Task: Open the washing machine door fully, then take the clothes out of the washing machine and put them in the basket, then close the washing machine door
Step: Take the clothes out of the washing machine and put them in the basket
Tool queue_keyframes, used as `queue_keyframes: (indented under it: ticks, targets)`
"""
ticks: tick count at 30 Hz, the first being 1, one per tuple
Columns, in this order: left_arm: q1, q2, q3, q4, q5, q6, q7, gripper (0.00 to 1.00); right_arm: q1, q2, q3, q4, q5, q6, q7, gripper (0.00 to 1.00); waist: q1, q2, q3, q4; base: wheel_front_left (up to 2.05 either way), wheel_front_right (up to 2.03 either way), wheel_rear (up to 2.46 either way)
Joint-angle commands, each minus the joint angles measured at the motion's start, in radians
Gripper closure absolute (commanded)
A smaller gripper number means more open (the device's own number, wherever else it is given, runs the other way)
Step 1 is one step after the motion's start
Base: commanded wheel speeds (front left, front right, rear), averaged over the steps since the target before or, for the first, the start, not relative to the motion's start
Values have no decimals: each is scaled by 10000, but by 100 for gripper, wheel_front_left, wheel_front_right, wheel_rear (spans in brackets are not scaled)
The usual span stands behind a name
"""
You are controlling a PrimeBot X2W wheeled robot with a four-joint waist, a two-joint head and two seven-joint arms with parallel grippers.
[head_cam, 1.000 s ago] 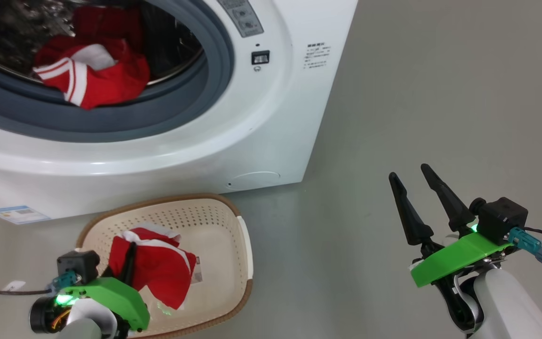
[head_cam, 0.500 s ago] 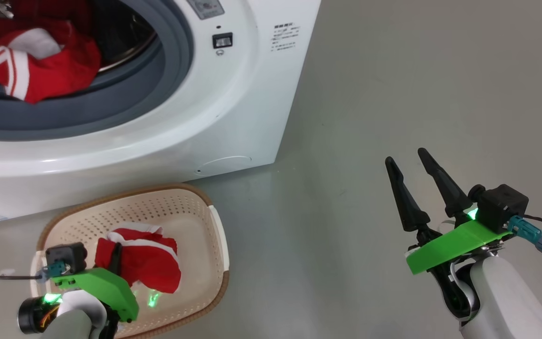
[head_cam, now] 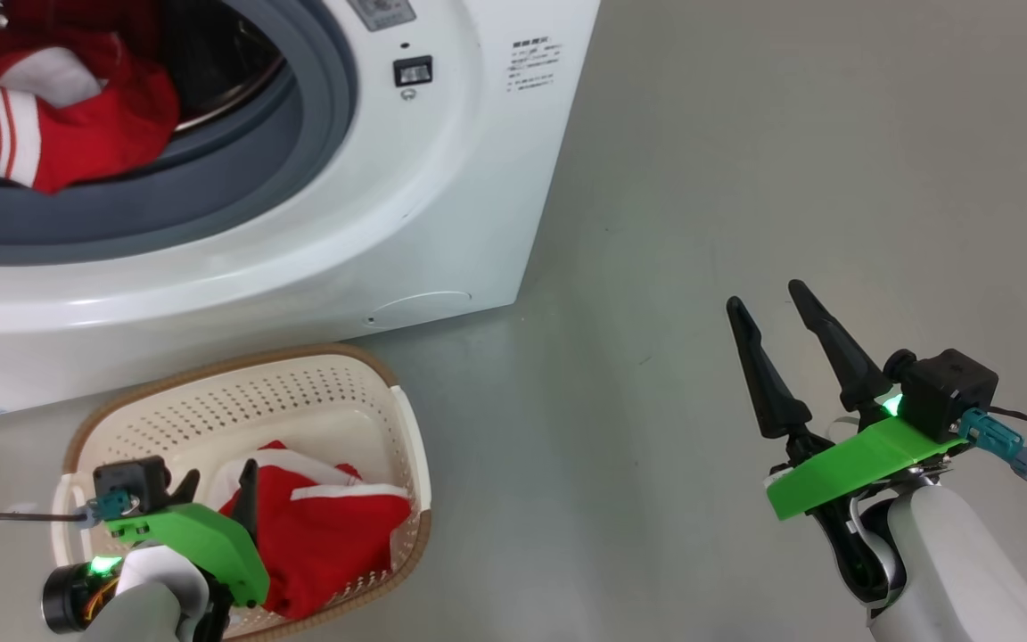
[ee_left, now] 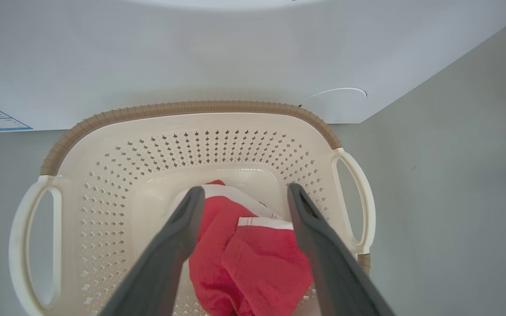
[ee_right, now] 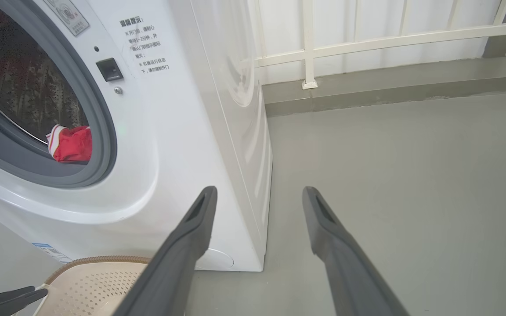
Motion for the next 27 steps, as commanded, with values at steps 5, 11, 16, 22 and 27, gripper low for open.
queue_keyframes:
  ticks: [5, 11, 16, 22, 27]
  targets:
    - [28, 340, 62, -335, -211, -31, -135, 0, -120, -5, 176, -192, -137, 16, -120, 0, 0, 0, -181, 270, 0, 0, 0]
    - [205, 386, 55, -766, -274, -31, -135, 0, -74, -45, 181, -140, -120, 16, -120, 0, 0, 0, -413, 530, 0, 0, 0]
    - [433, 477, 138, -1311, -189, -32, -135, 0, -3, -64, 215, -78, -91, 16, -120, 0, 0, 0, -691, 820, 0, 0, 0]
    - [667, 558, 370, -2059, 102, -32, -135, 0, 67, -104, 249, -22, -56, 16, -120, 0, 0, 0, -945, 1219, 0, 0, 0]
    - [923, 596, 648, -2737, 382, -32, -135, 0, 112, -138, 253, 32, -30, 16, -120, 0, 0, 0, -1165, 1493, 0, 0, 0]
